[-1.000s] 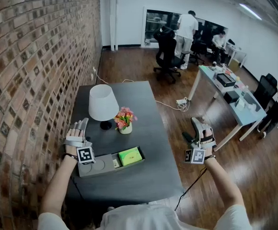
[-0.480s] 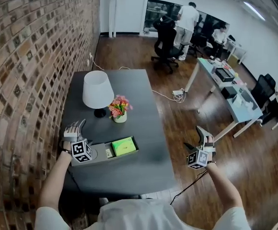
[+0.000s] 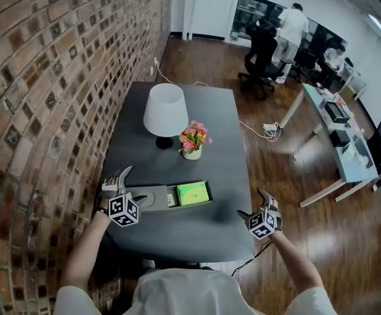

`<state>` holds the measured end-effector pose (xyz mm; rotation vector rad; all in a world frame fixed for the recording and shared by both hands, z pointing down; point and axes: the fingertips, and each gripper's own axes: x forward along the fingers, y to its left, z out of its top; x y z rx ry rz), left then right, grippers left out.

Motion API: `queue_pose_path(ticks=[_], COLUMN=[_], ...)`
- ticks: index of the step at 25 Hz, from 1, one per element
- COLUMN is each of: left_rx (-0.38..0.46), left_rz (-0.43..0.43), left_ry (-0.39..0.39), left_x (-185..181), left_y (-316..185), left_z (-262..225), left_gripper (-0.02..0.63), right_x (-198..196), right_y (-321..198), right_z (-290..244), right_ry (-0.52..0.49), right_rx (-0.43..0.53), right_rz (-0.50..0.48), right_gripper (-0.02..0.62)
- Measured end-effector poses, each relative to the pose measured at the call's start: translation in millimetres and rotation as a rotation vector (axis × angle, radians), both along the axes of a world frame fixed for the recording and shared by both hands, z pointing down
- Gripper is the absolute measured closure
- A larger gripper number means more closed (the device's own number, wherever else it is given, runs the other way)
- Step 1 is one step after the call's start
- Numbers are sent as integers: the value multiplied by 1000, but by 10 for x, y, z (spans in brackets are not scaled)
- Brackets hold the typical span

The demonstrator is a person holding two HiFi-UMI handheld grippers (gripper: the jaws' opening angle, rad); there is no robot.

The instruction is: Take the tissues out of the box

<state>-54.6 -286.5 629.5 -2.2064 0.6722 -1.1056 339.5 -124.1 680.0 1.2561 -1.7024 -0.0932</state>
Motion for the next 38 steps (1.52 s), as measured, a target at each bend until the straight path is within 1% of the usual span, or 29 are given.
queue_pose_path(ticks=[5,10,12,13,14,17,19,21,24,26,29,32,36,38], left_rx=[-36,-68,-79,-85,-92,-110,-121,-143,-180,-189,-184,-172,-176,-183], left_rz=[8,-27,-48,-61,-74,-102,-105,-100,-100,-111,-137,-163,-171,-174], left_ry=[63,161,204,224,243,300,346,400,486,530,594,633,632,624], left_x=[-71,-104,-117,-124,-132,-126,-94,-68,-59,-35,-29,-57,-61,-78], left_y=[338,547,608,636,663,750,802,847,903,911,872,825,820,827], left_z=[-73,-183,-221,-239,-257,-327,-385,-438,-528,-599,-699,-751,-773,-753], left_gripper=[40,40,40,40,40,40,40,40,40,40,40,40,40,40], right_x=[-516,-888,-1047,-1130,-1217,-1473,-1572,-1590,-1710,-1755,-1804,-1872,-1843,-1813], right_y=[-274,-556,-672,-727,-778,-907,-980,-1047,-1104,-1144,-1218,-1218,-1262,-1266], right_z=[286,456,495,512,528,557,616,766,994,1080,1143,1248,1415,1450], right_ry=[-280,-511,-583,-614,-643,-707,-722,-721,-784,-794,-738,-696,-583,-547], right_rx=[-131,-257,-291,-307,-323,-361,-381,-417,-515,-539,-531,-556,-527,-522], right_rz=[-5,48,69,78,84,94,118,187,302,357,415,495,571,604], right_gripper=[58,57,55,41,-21,-21,-21,-21,-21,-21,-21,-21,-22,-21])
